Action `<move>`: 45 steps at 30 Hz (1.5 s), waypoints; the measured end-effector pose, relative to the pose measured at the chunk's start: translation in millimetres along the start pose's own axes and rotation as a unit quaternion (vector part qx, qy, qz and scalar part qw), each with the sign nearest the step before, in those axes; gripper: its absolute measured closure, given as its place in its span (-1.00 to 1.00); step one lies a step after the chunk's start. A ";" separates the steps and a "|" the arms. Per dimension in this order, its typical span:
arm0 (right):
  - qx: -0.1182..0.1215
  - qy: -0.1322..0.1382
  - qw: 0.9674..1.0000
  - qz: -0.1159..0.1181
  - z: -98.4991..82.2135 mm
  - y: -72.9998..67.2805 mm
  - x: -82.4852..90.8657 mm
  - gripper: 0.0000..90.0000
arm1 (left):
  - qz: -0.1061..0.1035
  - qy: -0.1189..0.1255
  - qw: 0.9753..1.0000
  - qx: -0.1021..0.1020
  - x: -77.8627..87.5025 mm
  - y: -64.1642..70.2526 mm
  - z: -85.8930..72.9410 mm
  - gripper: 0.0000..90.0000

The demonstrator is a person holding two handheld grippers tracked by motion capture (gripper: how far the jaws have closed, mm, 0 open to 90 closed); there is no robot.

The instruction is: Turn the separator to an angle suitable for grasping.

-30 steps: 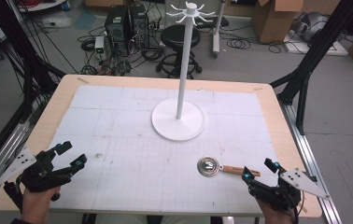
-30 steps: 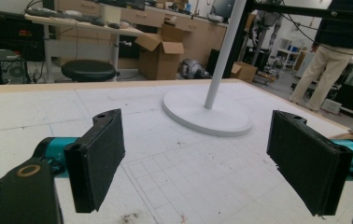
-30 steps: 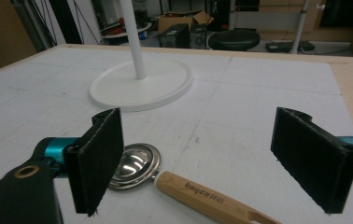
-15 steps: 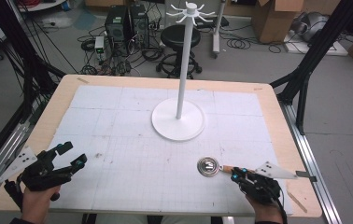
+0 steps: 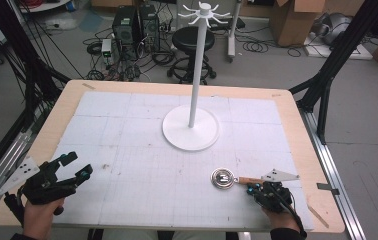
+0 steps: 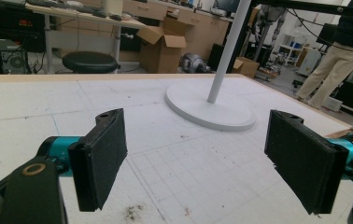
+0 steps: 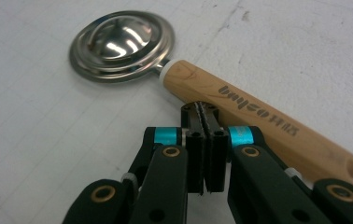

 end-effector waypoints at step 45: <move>-0.082 0.039 0.996 0.001 16.2 25.6 -13.0 0.99 | 0.012 -0.006 1.000 0.002 0.9 -6.2 -2.4 -0.52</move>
Point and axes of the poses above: each handheld gripper's, and its own axes: x roughly backward along the jaws, z roughly out of its top, y roughly to its right, the point moved 9 cm from there along -x, roughly forward along the jaws, and after that the axes turned 1 degree about y, right-handed, at the moved point
